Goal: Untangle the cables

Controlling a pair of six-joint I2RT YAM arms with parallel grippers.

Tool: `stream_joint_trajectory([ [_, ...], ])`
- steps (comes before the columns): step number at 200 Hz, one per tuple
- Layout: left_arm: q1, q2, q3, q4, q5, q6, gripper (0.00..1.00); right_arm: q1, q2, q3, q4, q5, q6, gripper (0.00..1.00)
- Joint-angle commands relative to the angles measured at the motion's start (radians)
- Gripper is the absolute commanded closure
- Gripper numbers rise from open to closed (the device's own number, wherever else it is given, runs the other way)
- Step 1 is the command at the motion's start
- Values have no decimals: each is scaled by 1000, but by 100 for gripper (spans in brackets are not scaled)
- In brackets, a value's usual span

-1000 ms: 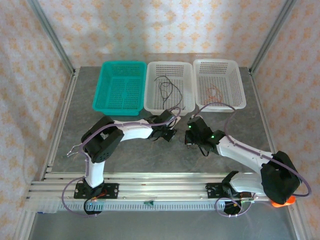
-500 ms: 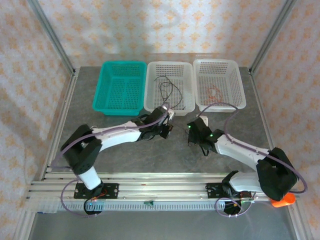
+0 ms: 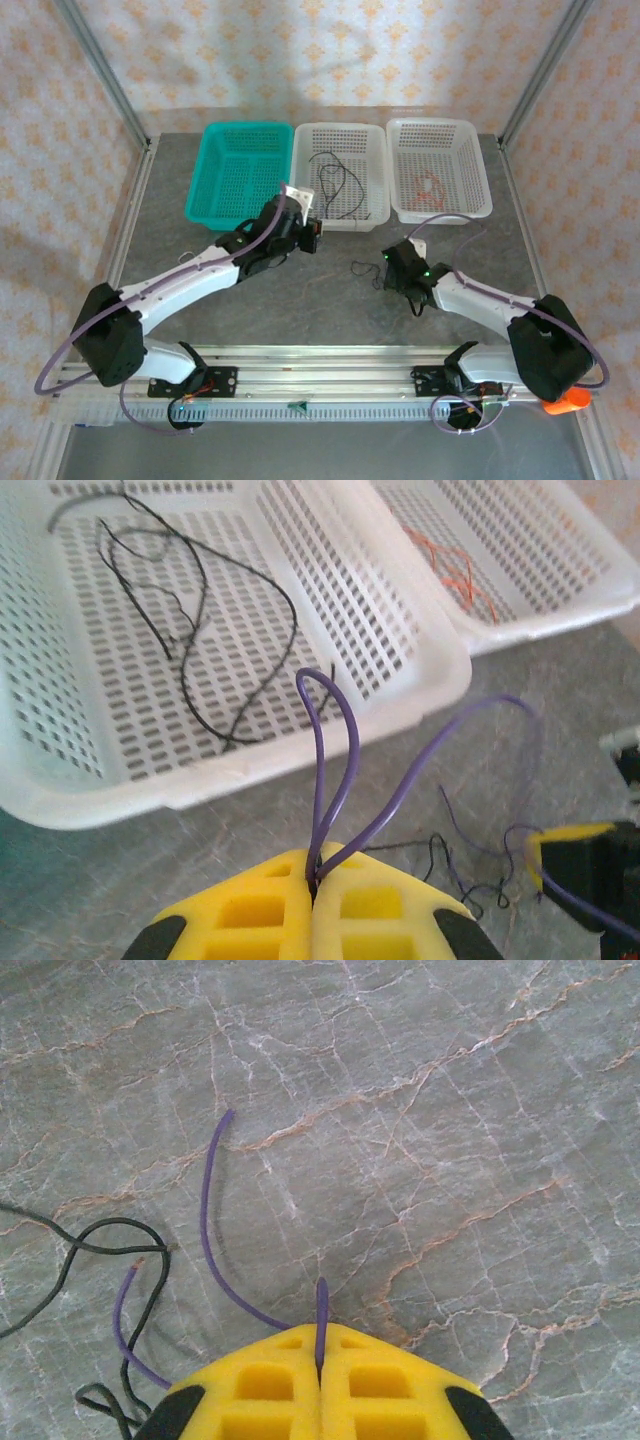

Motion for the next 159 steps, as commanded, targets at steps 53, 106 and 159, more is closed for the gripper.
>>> stream_joint_trajectory([
  [53,142,-112,102,-52,63,1,100,-6,-31,-10,40,-35,-26,100],
  [106,303,-69,190,-170,21,-32,100,-4,-132,1,54,-110,-90,100],
  [159,429,23,282,-263,-11,-38,100,-3,-149,7,69,-135,-111,100],
])
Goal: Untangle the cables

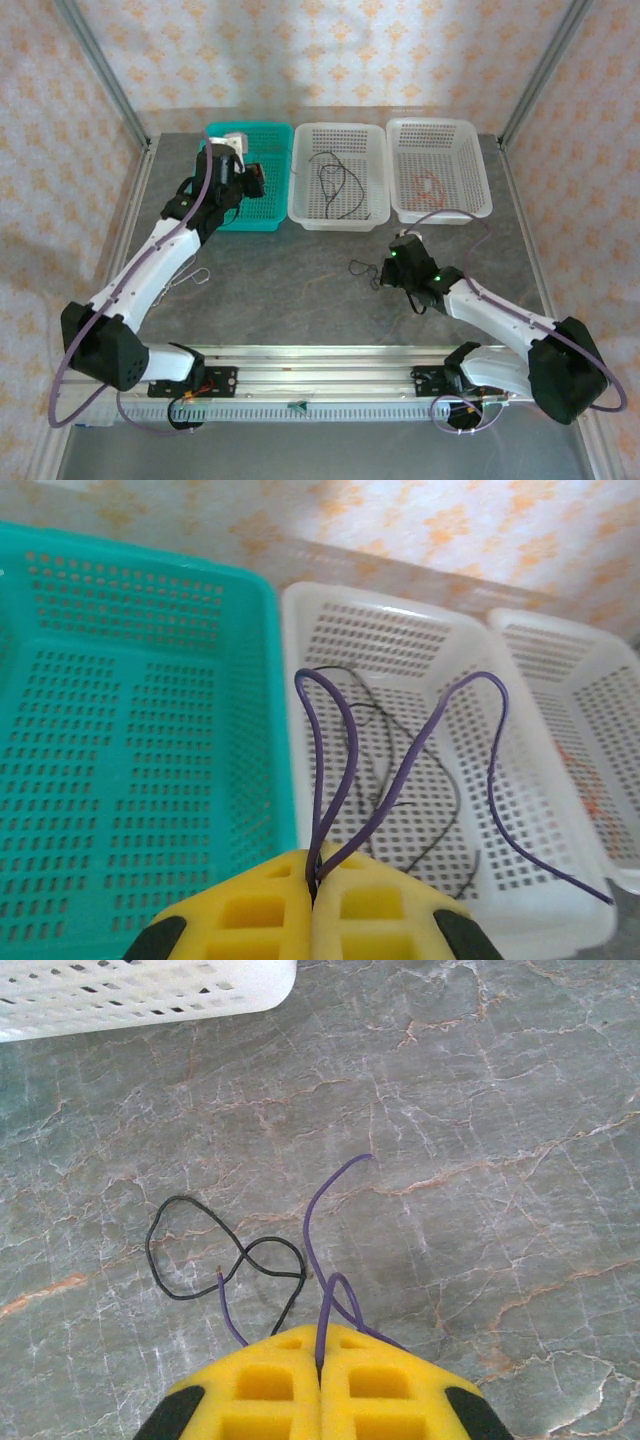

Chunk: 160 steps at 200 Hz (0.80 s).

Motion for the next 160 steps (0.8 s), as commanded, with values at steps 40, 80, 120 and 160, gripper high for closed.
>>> stream_joint_trajectory([
  [40,116,141,135,-146,-43,-12,100,-2,-37,11,25,-32,-22,100],
  [80,174,250,171,-177,-59,-5,100,5,-36,27,25,-47,-31,100],
  [120,191,350,242,-187,-98,31,100,14,-25,31,14,-60,-52,100],
  [160,200,489,350,-253,-99,65,100,28,-25,48,12,-66,-57,100],
])
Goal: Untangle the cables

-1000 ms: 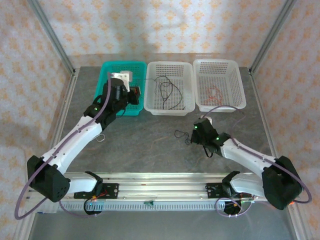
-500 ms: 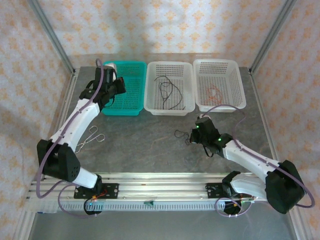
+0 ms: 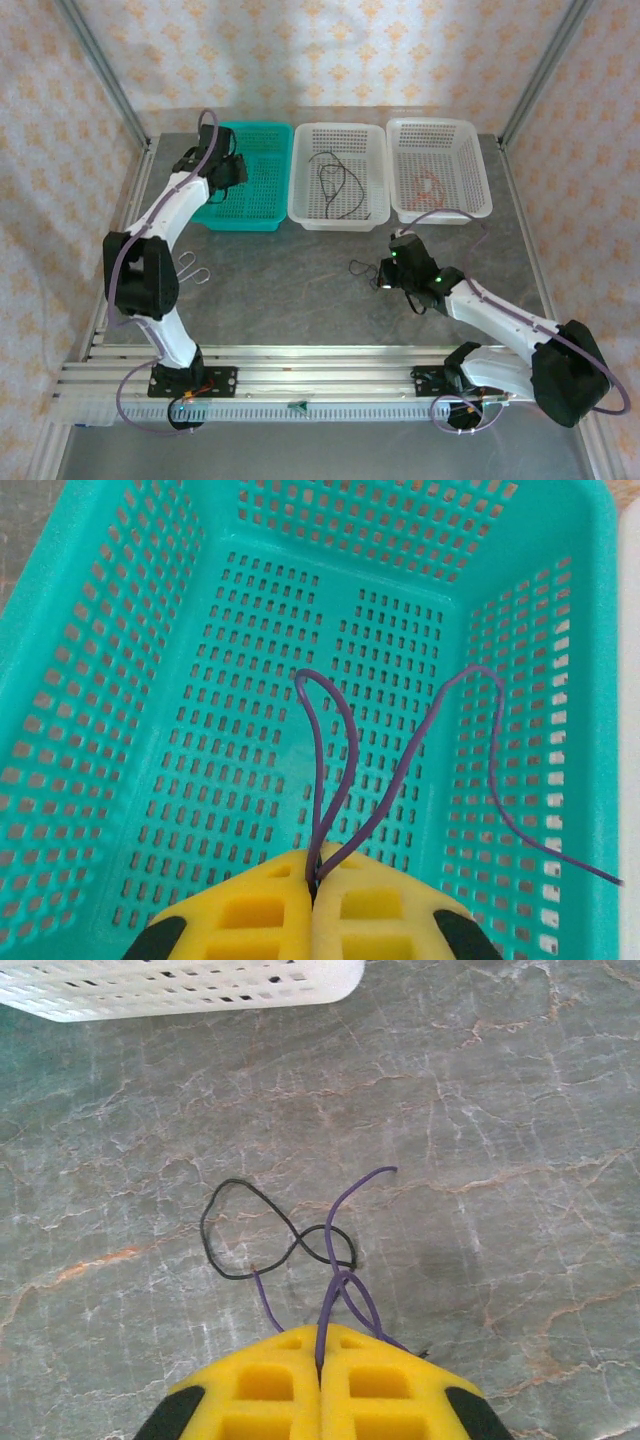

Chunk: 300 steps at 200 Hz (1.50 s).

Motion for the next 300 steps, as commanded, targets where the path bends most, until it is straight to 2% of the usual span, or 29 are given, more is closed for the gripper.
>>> stream_joint_trajectory([
  [1,15,67,72,-66,-28,41,100,13,-6,41,4,-1,-23,100],
  [44,20,189,160,-112,-55,52,100,28,-6,48,11,7,-19,100],
  [63,25,212,171,-107,-50,48,95,32,-4,49,11,15,-20,100],
  [86,28,252,208,-144,-76,45,86,36,-4,51,5,23,-23,100],
  [108,31,259,213,-139,-62,41,69,36,-5,54,0,32,-27,100],
  [121,31,246,206,-128,-56,37,64,37,-4,56,-1,39,-26,100],
  [163,31,145,145,-52,-1,55,64,38,4,60,-20,92,-17,100],
  [193,30,3,30,37,-7,40,73,38,2,58,-21,126,-9,100],
  [216,26,-83,-36,59,20,32,70,37,6,60,-6,120,-3,100],
  [241,-21,-176,-104,74,51,45,69,38,-6,68,8,100,-10,100],
  [270,-130,-274,-195,109,95,50,69,38,-38,85,10,75,-21,100],
  [300,-263,-344,-296,166,141,23,62,38,-84,95,-4,88,-21,100],
])
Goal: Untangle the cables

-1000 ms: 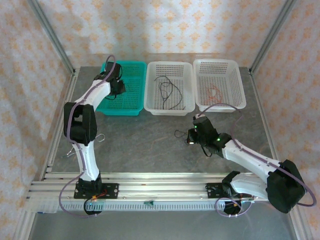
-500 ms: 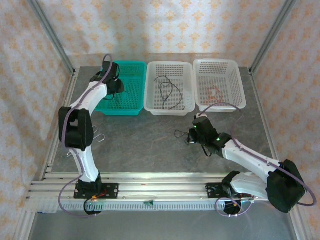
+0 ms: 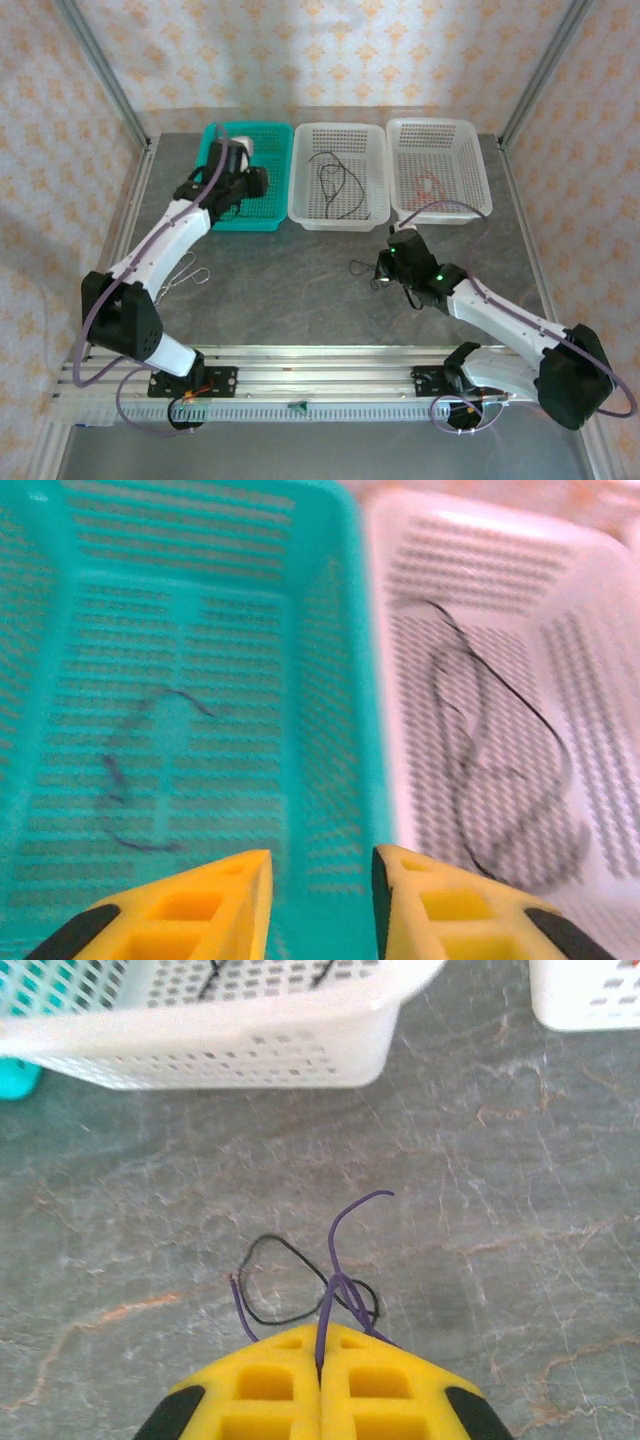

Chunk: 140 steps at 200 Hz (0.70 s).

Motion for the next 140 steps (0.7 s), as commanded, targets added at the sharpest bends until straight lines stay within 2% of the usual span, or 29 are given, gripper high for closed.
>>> stream_joint_trajectory([
  [1,-86,-55,-66,66,57,-11,61,6,-52,36,-1,15,-10,100],
  [25,-188,-88,-133,126,69,-36,55,4,-98,33,3,13,-4,100],
  [52,-250,-109,-190,221,143,-55,50,3,-137,38,12,-29,-12,100],
  [67,-250,-122,-214,264,212,-55,49,-8,-145,68,-17,-40,-30,100],
  [101,-249,-116,-186,283,285,-64,50,-63,-160,147,-49,-65,-52,100],
  [126,-249,-119,-198,420,350,-180,48,-84,-147,217,-31,-46,1,100],
  [140,-251,-124,-221,547,396,-277,42,-86,-141,241,11,-65,46,100],
])
